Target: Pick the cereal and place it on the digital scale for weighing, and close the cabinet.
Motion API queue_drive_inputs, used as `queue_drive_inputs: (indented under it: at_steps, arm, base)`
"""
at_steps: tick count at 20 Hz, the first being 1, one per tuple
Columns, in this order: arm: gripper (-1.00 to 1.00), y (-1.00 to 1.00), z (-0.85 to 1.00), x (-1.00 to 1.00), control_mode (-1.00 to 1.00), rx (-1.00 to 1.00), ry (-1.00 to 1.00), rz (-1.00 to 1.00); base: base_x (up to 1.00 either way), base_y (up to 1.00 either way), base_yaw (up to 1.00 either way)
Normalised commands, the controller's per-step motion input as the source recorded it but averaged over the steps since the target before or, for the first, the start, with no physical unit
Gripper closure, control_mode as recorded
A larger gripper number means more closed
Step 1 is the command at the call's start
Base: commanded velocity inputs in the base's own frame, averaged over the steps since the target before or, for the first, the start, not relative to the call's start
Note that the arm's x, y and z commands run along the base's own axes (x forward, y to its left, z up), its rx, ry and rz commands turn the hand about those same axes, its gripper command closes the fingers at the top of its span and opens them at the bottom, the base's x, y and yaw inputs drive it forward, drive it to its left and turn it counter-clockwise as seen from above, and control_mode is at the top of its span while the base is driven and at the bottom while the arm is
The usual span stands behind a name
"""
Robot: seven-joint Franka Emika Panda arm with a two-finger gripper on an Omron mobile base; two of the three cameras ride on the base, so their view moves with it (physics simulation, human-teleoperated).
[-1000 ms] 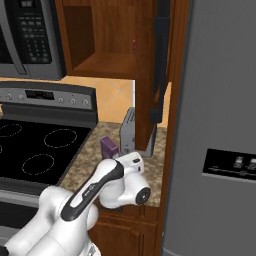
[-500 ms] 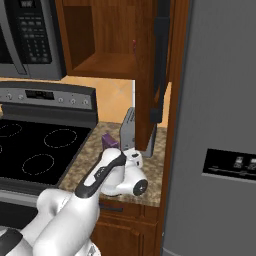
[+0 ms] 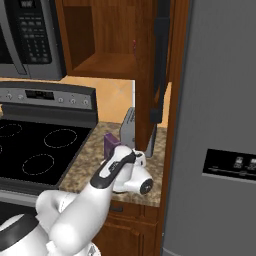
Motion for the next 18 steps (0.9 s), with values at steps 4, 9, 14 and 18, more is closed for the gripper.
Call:
queue_drive_inputs:
  at_steps: [4,9,14,18]
  arm:
    - [1.00,0.33,-0.14,-0.07,-1.00,-0.05,-0.07,0.00]
    - [-1.00,0.51,-0.01,0.00,-1.00,-0.09,-0.03,0.00]
    - [-1.00,-0.10,0.00,-0.14,-1.00,0.02,0.00,-0.05]
    - [-1.00,-0.28,0.00,-0.14,-1.00,0.05,-0.01,-0.06]
  base:
    - [0.00,0.00,0.00]
    - [0.00,0.00,0.00]
    - [0.00,0.00,0.00]
    - [0.00,0.00,0.00]
